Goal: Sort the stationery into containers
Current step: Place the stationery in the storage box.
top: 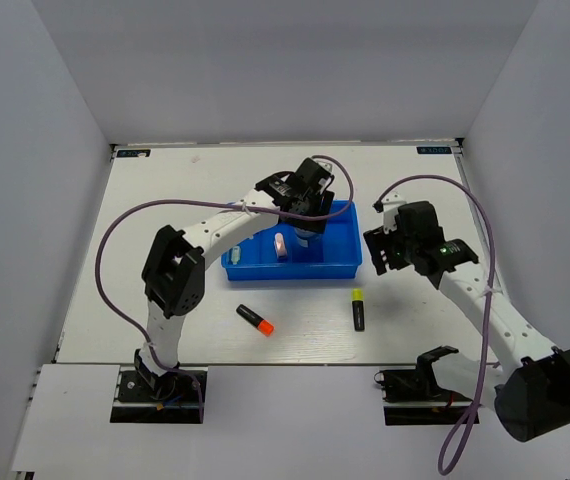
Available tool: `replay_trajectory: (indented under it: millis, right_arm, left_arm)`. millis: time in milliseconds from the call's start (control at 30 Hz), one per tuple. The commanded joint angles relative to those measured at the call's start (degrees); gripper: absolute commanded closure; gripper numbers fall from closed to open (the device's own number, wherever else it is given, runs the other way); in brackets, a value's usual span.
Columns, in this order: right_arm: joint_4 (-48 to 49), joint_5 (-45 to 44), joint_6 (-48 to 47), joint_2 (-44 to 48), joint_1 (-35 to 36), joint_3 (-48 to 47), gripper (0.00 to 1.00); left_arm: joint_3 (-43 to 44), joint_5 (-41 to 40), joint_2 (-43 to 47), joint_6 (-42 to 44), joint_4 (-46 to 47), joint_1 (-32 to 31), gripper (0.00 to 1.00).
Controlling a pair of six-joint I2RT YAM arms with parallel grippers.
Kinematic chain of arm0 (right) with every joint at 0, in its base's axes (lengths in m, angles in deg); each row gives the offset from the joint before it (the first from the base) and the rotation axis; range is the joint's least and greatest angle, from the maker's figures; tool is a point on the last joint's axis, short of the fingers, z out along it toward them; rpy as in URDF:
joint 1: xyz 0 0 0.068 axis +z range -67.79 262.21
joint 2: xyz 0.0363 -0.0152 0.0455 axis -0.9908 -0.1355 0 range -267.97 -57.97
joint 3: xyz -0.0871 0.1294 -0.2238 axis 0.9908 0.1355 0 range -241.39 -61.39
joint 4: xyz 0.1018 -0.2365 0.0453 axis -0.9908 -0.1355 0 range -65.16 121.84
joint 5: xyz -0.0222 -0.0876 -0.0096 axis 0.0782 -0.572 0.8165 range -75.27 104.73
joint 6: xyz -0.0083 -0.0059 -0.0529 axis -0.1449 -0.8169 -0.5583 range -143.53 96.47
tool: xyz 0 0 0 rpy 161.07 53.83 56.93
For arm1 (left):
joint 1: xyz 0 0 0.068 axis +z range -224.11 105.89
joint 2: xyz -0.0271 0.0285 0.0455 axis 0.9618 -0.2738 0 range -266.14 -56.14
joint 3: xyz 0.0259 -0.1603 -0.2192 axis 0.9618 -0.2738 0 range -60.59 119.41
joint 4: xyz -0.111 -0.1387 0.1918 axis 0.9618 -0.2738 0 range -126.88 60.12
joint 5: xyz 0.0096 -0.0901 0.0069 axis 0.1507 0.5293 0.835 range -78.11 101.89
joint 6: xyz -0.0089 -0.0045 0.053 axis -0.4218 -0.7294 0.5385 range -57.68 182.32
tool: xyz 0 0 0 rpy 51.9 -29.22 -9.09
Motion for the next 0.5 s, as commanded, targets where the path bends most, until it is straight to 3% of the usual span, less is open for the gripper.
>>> replay_trajectory:
  millis: [0, 67, 300, 467]
  right_arm:
    - [2.64, 4.07, -7.35, -1.65, -1.17, 0.59, 0.20]
    - [3.34, 8.04, -13.14, -2.18, -2.75, 1.37, 0.17]
    - [4.30, 15.61, -18.62, -4.46, -7.05, -0.64, 0.12]
    - [3.52, 18.68, -25.80, -7.01, -9.25, -2.05, 0.16]
  left_arm:
    - [0.61, -0.68, 0.65, 0.43, 1.00, 0.56, 0.82]
    - [-0.28, -0.59, 0.74, 0.43, 1.09, 0.65, 0.77]
    - [-0.98, 0.20, 0.48, 0.34, 1.62, 1.26, 0.33]
    - [0.07, 1.08, 1.26, 0.87, 1.36, 1.35, 0.14]
